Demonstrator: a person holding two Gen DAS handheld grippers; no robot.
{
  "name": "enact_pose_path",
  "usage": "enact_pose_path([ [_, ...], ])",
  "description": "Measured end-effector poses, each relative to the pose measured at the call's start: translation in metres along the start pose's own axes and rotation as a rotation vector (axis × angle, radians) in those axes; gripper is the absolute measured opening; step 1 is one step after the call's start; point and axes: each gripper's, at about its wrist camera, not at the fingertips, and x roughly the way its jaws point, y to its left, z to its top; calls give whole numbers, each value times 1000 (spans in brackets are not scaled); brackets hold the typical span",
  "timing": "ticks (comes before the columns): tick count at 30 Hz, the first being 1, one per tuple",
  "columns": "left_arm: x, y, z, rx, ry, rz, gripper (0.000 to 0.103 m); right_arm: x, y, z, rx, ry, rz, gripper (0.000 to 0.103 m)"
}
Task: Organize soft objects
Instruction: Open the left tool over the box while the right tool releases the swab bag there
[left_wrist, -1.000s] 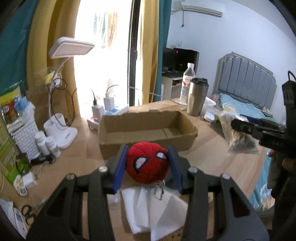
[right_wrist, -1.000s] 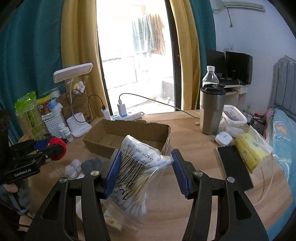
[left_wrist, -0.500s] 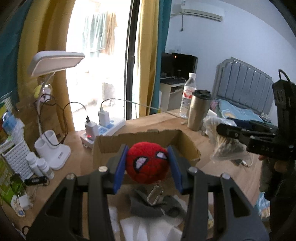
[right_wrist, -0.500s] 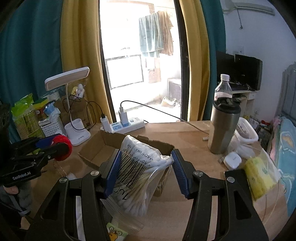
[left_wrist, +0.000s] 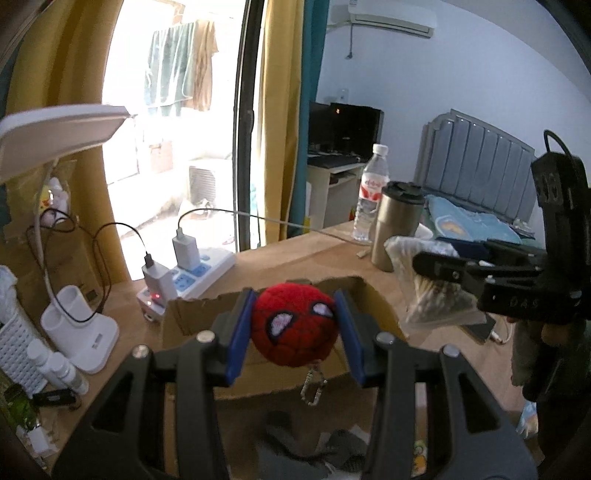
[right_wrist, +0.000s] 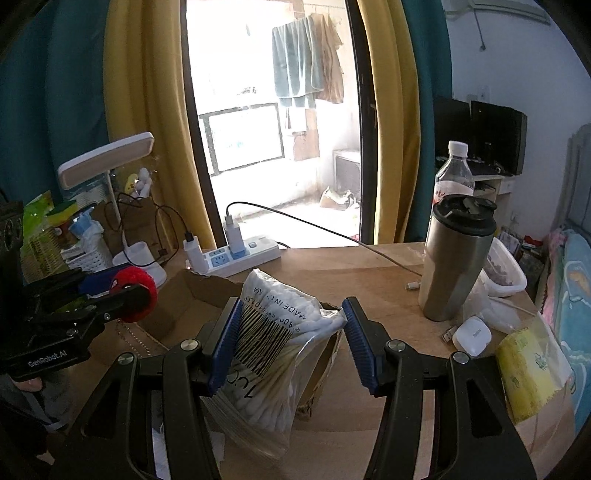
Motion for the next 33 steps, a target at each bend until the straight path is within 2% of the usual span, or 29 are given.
enact_pose_path([
  [4, 21, 13, -1, -52, 23, -32, 45, 18, -2, 0, -2, 26, 2, 58],
  [15, 68, 34, -16, -107, 134, -15, 47, 69, 3, -8, 11, 108, 40, 58],
  [19, 70, 34, -20, -114, 132, -17, 55, 79, 6, -9, 18, 122, 46, 58],
  [21, 67, 33, -19, -106, 119, -4, 69, 79, 6, -8, 17, 117, 42, 58],
  [22, 64, 32, -18, -108, 111, 3, 72, 79, 6, -8, 13, 114, 35, 59],
  [25, 59, 35, -16, -119, 93, 9, 75, 75, 9, -6, -9, 101, -3, 60],
  [29, 47, 35, -14, -123, 67, 35, 76, 63, 9, -7, -7, 81, -3, 65],
  [33, 29, 34, -13, -130, 38, 36, 87, 50, 12, -8, -3, 64, -8, 66],
])
